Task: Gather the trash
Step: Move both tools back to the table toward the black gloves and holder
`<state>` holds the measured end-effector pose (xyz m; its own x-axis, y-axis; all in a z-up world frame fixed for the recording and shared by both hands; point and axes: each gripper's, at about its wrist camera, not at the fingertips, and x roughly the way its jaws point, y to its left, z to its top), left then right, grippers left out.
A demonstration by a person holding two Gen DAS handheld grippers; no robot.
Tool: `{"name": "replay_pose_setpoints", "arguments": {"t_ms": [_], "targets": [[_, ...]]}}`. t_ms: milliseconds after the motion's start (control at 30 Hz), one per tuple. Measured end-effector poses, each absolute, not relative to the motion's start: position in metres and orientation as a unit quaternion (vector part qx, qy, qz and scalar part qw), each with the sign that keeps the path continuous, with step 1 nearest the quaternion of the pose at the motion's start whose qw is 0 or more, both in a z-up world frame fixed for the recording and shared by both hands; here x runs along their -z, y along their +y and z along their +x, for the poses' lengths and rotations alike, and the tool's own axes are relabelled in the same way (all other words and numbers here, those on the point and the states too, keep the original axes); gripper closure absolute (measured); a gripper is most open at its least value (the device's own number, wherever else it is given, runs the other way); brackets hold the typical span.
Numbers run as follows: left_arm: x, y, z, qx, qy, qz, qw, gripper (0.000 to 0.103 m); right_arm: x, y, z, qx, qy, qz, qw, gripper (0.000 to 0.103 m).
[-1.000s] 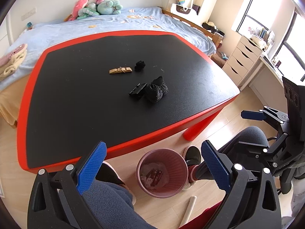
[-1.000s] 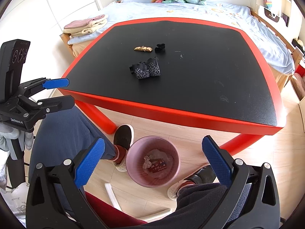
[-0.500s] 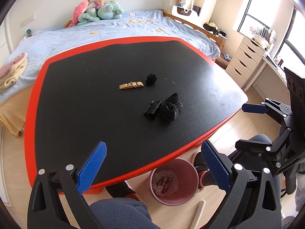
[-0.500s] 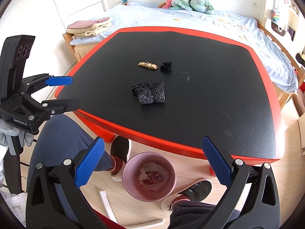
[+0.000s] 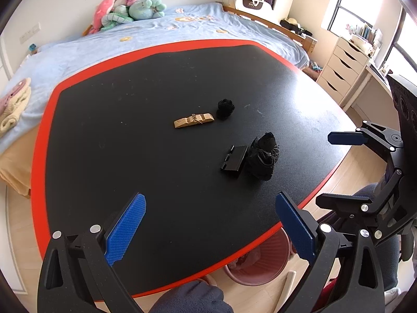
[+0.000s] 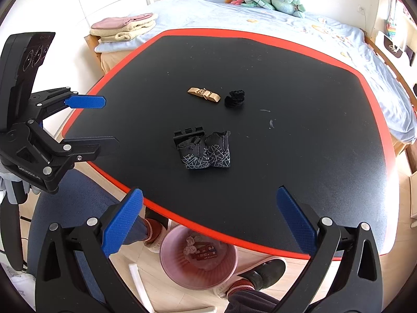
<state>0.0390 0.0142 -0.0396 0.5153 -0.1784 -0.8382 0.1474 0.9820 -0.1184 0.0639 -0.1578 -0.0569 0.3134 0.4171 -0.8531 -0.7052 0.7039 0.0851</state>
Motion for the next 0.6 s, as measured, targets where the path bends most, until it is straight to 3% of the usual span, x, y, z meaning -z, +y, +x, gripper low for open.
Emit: {"name": "replay_pose_setpoints", "arguments": {"t_ms": [600], "targets": [[0.073, 0.026, 0.075, 0.103, 0.508, -0.016, 0.855, 0.008, 0.094, -0.132, 0.103, -0.362, 0.482, -0.171, 0.779, 0.003]]}}
